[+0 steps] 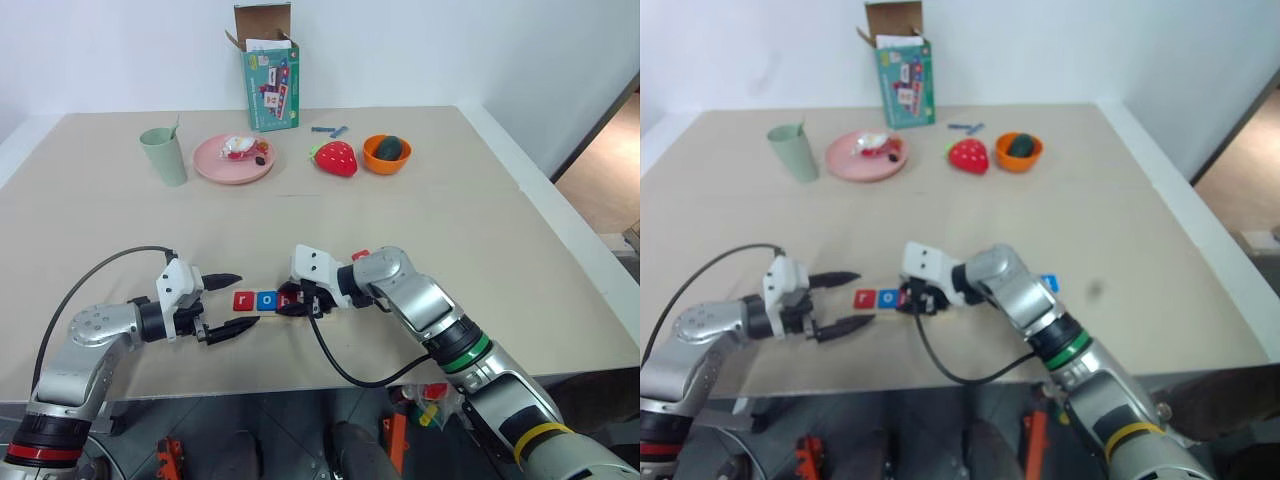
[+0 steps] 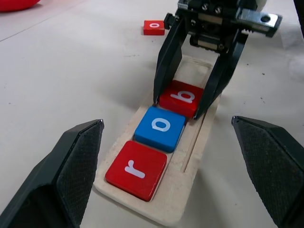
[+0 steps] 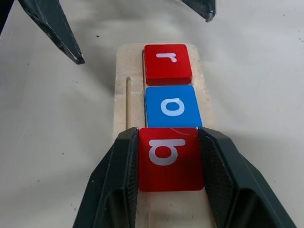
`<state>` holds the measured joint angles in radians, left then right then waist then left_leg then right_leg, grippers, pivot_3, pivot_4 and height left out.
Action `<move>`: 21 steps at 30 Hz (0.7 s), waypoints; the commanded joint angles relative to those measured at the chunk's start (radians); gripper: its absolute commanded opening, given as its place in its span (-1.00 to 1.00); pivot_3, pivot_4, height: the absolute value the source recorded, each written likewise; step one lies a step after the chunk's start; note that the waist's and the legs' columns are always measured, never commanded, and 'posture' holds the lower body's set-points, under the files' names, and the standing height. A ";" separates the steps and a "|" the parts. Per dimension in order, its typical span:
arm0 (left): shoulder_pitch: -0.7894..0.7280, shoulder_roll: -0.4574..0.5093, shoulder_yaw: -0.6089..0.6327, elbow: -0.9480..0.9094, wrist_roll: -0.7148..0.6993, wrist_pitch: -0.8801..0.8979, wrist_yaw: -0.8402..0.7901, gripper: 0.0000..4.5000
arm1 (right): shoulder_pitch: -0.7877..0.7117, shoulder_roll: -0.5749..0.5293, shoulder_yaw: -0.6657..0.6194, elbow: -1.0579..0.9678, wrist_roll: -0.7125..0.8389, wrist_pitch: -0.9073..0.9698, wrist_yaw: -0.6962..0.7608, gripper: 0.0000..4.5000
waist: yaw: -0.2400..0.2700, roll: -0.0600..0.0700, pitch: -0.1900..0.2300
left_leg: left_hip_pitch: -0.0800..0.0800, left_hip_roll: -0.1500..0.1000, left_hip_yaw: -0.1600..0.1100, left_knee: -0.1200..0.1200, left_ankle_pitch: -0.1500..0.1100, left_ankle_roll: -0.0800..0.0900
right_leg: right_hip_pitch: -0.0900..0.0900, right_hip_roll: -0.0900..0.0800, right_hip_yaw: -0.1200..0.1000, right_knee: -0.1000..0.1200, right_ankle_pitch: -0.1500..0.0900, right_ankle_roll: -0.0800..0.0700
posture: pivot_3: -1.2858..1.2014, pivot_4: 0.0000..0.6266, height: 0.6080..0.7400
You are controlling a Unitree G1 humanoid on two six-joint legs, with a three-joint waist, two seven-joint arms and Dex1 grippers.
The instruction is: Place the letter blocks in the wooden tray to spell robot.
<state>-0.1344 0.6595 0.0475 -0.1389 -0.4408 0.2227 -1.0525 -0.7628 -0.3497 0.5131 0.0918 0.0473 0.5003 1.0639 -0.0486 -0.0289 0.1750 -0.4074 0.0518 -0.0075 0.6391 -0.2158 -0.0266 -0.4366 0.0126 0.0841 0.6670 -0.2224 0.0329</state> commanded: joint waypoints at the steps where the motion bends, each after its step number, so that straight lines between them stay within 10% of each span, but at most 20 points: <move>1: -0.014 0.011 0.024 -0.015 -0.004 -0.019 -0.004 1.00 | -0.027 0.001 -0.032 0.002 0.001 -0.010 -0.004 -0.20 | 0.000 0.000 0.000 | 0.000 0.000 0.000 0.000 0.000 0.000 | 0.000 0.000 0.000 0.000 0.000 0.000 | 0.03 -0.52 1.00; 21: -0.035 -0.005 0.001 -0.001 0.014 -0.032 -0.009 1.00 | -0.022 0.003 -0.034 0.025 0.000 -0.011 -0.005 -0.20 | 0.000 0.000 0.000 | 0.000 0.000 0.000 0.000 0.000 0.000 | 0.000 0.000 0.000 0.000 0.000 0.000 | 0.03 -0.52 1.00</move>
<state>-0.1619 0.6512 0.0402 -0.1346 -0.4292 0.2130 -1.0569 -0.7634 -0.3516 0.5037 0.1232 0.0425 0.4938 1.0569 -0.0488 -0.0289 0.1749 -0.4073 0.0517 -0.0074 0.6391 -0.2158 -0.0266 -0.4365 0.0127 0.0841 0.6670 -0.2222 0.0327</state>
